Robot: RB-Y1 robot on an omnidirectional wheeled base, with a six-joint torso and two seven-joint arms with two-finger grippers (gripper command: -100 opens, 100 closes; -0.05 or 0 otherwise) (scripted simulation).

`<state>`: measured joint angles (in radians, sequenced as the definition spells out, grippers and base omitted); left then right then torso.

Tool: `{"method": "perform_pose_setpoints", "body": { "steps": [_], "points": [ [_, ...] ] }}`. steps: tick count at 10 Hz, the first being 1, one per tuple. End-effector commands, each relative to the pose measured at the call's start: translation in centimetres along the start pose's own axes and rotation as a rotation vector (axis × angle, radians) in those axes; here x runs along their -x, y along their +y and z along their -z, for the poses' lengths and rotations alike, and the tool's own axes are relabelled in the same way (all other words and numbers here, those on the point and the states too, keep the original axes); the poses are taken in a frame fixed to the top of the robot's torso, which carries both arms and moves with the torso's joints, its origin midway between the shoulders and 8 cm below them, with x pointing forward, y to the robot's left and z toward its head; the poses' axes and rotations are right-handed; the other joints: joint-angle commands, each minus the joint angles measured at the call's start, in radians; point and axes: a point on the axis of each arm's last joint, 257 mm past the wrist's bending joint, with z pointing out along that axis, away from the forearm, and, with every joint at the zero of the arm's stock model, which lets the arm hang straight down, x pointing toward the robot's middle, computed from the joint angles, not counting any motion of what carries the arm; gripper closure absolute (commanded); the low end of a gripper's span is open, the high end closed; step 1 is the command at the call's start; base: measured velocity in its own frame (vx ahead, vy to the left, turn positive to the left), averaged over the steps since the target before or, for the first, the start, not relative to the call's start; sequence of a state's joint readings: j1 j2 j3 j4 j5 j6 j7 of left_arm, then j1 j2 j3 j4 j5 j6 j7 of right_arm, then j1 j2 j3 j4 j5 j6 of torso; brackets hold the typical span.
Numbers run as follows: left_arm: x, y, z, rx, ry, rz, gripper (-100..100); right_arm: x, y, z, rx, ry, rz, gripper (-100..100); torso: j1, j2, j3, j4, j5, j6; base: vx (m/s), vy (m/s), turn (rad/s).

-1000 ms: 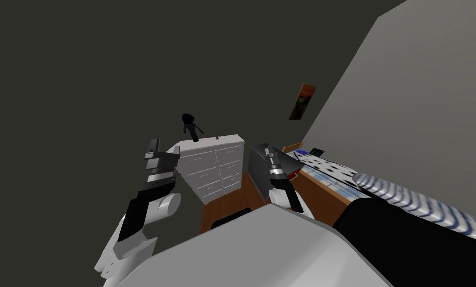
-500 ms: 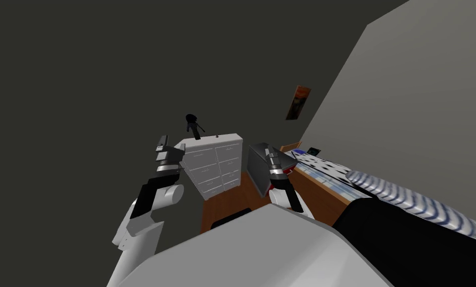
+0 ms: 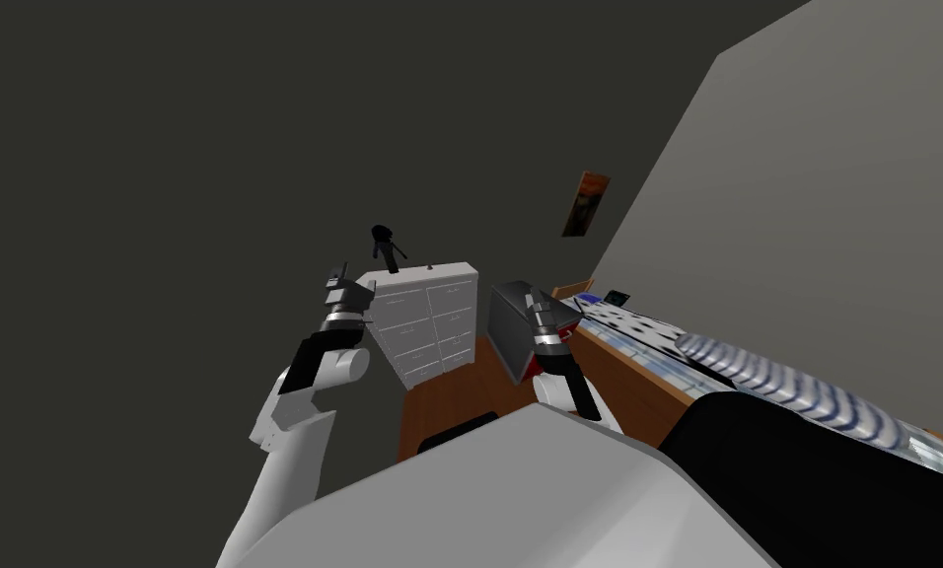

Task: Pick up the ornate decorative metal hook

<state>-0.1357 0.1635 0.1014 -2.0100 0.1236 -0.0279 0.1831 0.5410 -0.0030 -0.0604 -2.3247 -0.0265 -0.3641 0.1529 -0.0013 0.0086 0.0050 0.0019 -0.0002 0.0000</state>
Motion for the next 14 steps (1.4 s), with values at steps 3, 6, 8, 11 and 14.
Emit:
{"method": "perform_pose_setpoints", "body": {
  "steps": [3, 6, 8, 11, 14],
  "points": [
    [0.3, 2.0, -2.5, 0.076, -0.013, 0.04, -100, 0.0, 0.0, 0.0, 0.0, 0.0, 0.0, 0, 0.001, -0.004, -0.002, 0.0, 0.0, 0.0, -0.094, 0.004, 0.0],
    [0.2, 3.4, -4.5, 0.131, -0.024, 0.067, -100, 0.0, 0.0, 0.0, 0.0, 0.0, 0.0, 0, 0.001, -0.006, -0.003, -0.001, 0.0, 0.0, -0.063, -0.004, -0.003],
    [-0.5, 3.2, -5.7, 0.148, -0.017, 0.074, -100, 0.0, 0.0, 0.0, 0.0, 0.0, 0.0, 0, 0.001, -0.005, -0.002, -0.001, 0.0, 0.0, -0.065, -0.004, -0.003],
    [-0.6, 4.6, -7.5, 0.21, -0.032, 0.099, -100, 0.0, 0.0, 0.0, 0.0, 0.0, 0.0, 0, 0.0, -0.005, -0.003, -0.001, 0.0, 0.0, -0.059, -0.007, -0.005],
    [-0.7, 5.9, -9.2, 0.274, -0.049, 0.124, -100, 0.0, 0.0, 0.0, 0.0, 0.0, 0.0, 0, 0.001, -0.006, -0.003, -0.001, 0.0, 0.0, -0.043, -0.003, -0.006]
  ]
}}
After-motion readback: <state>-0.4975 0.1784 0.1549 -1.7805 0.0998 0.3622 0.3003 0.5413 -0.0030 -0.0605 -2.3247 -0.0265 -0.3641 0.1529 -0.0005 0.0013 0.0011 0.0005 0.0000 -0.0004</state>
